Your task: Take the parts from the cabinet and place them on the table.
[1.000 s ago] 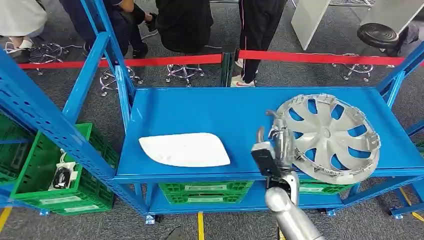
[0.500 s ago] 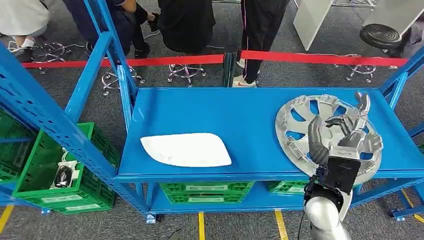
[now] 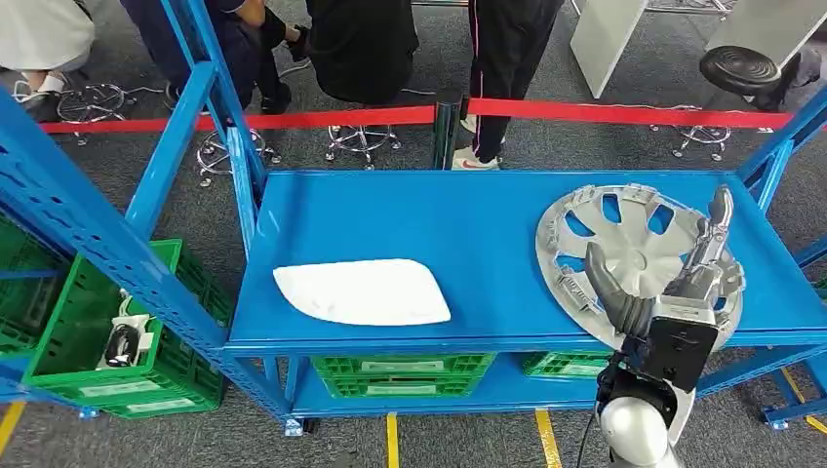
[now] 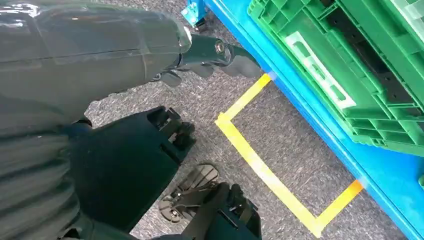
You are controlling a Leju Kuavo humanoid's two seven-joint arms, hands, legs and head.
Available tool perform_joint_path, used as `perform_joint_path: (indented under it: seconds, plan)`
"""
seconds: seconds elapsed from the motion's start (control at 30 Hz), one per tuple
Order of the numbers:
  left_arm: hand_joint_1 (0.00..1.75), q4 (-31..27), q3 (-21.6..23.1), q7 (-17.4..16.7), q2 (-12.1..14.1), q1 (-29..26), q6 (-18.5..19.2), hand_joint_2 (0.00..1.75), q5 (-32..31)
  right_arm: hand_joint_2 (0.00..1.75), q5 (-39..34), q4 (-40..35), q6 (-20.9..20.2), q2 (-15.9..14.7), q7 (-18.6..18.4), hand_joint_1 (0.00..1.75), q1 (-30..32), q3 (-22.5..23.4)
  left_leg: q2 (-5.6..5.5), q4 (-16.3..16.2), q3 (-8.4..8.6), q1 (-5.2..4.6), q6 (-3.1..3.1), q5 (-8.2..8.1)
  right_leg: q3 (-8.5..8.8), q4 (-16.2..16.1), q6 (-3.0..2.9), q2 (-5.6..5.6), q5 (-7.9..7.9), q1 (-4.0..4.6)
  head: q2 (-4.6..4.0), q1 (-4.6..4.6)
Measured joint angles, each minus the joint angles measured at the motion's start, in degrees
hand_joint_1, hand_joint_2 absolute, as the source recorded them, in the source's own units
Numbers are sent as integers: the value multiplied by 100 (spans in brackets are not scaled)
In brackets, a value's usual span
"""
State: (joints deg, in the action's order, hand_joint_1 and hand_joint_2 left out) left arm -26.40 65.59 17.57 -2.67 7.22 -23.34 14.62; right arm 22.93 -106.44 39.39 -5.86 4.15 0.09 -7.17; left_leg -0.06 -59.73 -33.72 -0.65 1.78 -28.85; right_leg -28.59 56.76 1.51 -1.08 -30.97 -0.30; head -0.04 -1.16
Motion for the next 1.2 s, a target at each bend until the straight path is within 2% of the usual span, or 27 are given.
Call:
perform_joint_path:
  seconds: [0.07, 0.3, 0.37, 0.4, 0.57, 0.6, 0.63, 0.67, 0.7, 0.77, 0.83, 0.9, 1.2]
  plan:
    - [0, 0, 0, 0, 0, 0, 9, 0, 13, 175, 13, 0, 2, 0, -22, 0, 0, 0, 2, 0, 0, 0, 0, 0, 0, 0, 0, 1, 0, 0, 0, 2]
    - [0, -2, 2, 2, -33, 0, 52, 0, 39, 175, 304, 2, 2, -61, -440, 0, -1, -7, 8, 0, 0, 0, 0, 0, -1, 0, 0, 3, 0, 0, 0, 0]
    - [0, -2, 4, 0, -48, 0, 41, 0, 39, 175, 648, 4, 0, -87, -735, 0, -1, -9, 11, 0, 0, 0, 0, 0, -1, 0, 0, 5, 0, 0, 0, 2]
    - [0, -2, 7, -9, -52, 0, 41, 0, 44, 175, 1134, 13, 0, -111, -1106, 0, -4, -9, 13, 0, -1, 0, 0, 0, 1, 0, 0, 6, 0, 0, 0, 2]
    - [0, -2, 7, -13, -55, 1, 42, 0, 46, 175, 1268, 17, 0, -118, -1209, 0, -6, -11, 14, 0, -1, 0, 0, 0, 2, 0, 0, 6, 0, 0, 0, 4]
    - [0, -2, 7, -22, -59, 1, 44, 0, 50, 175, 1477, 24, 0, -133, -1369, 0, -11, -13, 15, 0, -1, 0, 0, 0, 2, 0, 0, 7, 0, 0, 0, 4]
    - [0, -2, 9, -35, -61, 1, 55, 0, 55, 175, 1897, 44, 0, -170, -1696, 0, -24, -20, 17, 0, -2, 0, 0, 0, 4, 0, 0, 7, 0, 0, 0, 4]
    - [0, -4, 13, -92, -70, 6, 157, 0, 68, 175, 3209, 222, -85, -338, -2600, 0, -149, -37, 33, 1, -3, -1, 0, 0, 4, 0, 1, 8, 1, 0, 0, 2]
    - [0, -4, 15, -177, -85, 28, 317, 0, 53, 175, 4202, 526, -537, -535, -3236, 0, -424, -100, 66, 1, -2, -1, 0, 0, 2, 1, 1, 24, 6, 1, 0, 2]
    - [0, -7, 17, -241, -109, 77, 440, 0, 4, 175, 4575, 888, -1017, -689, -3563, 0, -759, -232, 92, 2, -2, -1, 0, 0, -3, 2, 0, 39, 13, 1, 0, 4]
    - [0, -9, 17, -302, -131, 136, 518, 0, -57, 175, 4607, 1273, -1500, -813, -3850, 0, -1123, -354, 99, 1, 0, -1, 1, 1, -2, 2, 2, 40, 19, 1, 0, 2]
    - [0, -11, 17, -337, -155, 168, 553, 0, -114, 175, 4382, 1679, -1790, -942, -4037, 0, -1443, -479, 99, 1, 1, -2, 3, 3, -2, 2, 8, 40, 23, 0, 0, 2]
    - [0, -11, 17, -345, -177, 183, 557, 0, -160, 175, 4013, 2614, -1897, -1314, -4111, 0, -1949, -824, 83, 0, -2, -3, 1, 0, -5, 3, 10, 38, 18, 0, 0, 2]
